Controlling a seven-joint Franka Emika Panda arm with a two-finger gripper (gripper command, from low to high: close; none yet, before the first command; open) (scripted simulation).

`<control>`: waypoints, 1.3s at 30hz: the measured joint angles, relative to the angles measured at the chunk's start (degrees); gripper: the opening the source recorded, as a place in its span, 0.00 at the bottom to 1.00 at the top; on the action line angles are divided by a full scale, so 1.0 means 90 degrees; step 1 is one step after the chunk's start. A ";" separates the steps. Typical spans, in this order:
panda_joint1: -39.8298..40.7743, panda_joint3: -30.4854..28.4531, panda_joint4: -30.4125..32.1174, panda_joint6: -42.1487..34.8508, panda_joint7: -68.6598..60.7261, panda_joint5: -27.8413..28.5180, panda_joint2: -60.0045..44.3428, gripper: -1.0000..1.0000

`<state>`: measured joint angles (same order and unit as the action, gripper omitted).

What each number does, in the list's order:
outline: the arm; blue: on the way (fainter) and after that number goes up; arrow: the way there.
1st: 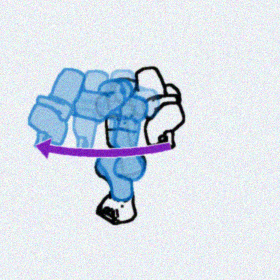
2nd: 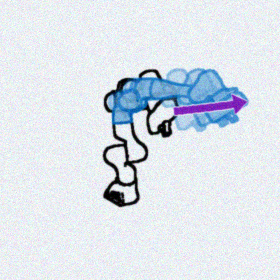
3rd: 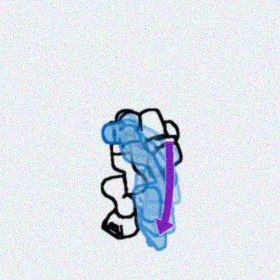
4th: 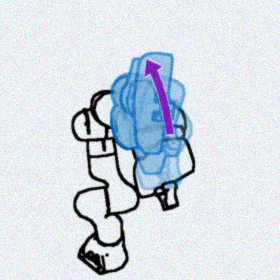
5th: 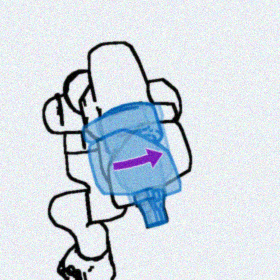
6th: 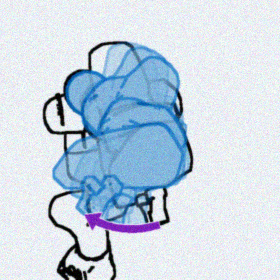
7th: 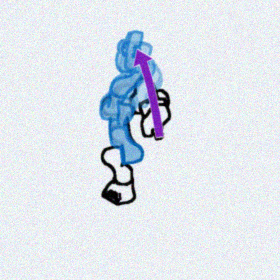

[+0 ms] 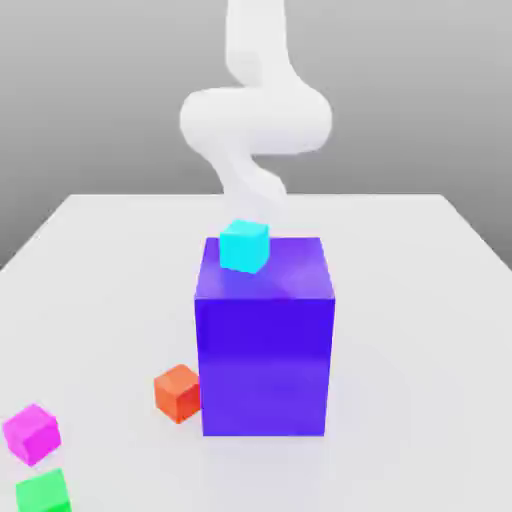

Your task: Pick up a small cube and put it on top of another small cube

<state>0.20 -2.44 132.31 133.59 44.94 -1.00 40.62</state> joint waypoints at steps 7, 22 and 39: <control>0.0081 -0.0788 0.0169 0.0575 -0.0329 -0.0379 -0.1644 0.50; 0.0952 -0.1842 0.0517 0.1763 -0.1209 -0.1436 -0.5112 0.50; 0.2034 -0.1323 0.0391 0.3129 -0.1904 -0.2298 -0.7611 0.00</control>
<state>18.50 -14.35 135.83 161.75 27.80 -21.68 -27.88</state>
